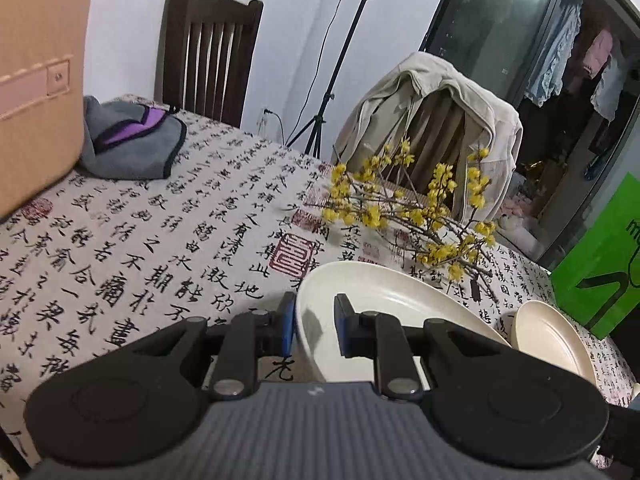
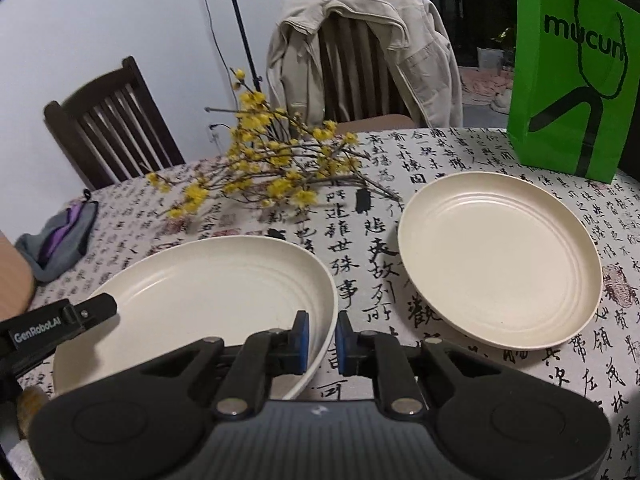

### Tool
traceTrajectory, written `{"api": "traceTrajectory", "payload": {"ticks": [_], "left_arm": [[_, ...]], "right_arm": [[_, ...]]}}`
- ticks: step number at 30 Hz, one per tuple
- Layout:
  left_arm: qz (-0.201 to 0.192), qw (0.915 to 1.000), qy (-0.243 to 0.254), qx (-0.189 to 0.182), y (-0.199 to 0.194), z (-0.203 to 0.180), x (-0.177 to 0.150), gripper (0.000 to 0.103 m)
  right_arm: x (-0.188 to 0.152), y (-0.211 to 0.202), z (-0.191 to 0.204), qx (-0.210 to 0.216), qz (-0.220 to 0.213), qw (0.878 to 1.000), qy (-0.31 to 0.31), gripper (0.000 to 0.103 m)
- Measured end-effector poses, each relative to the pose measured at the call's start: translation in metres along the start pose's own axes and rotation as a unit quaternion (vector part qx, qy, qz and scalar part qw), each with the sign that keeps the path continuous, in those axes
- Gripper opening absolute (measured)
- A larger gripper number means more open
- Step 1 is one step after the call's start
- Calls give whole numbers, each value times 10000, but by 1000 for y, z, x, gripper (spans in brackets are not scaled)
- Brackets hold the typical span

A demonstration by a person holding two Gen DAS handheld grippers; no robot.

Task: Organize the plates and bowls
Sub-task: 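Lift the cream plate off the table with both grippers, then carry the held cream plate toward the blue bowls with both grippers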

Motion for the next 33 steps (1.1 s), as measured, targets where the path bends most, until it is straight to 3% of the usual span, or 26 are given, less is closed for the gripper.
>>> {"api": "traceTrajectory", "payload": {"ticks": [33], "left_arm": [[-358,9992,191,7,-97,9,-24,20]], "right_arm": [[-32,-76,8,307,-437,9985,-120,12]]}}
Point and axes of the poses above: each gripper's, at about its wrist camera, not at the fingertips, and y roughly the way its jaws point, z to its left, x to its top, the point moved 4 cm from there along y, roughly the way its jaws point, and after that the axes turned 6 degrees about y, right-handed, at the moved point
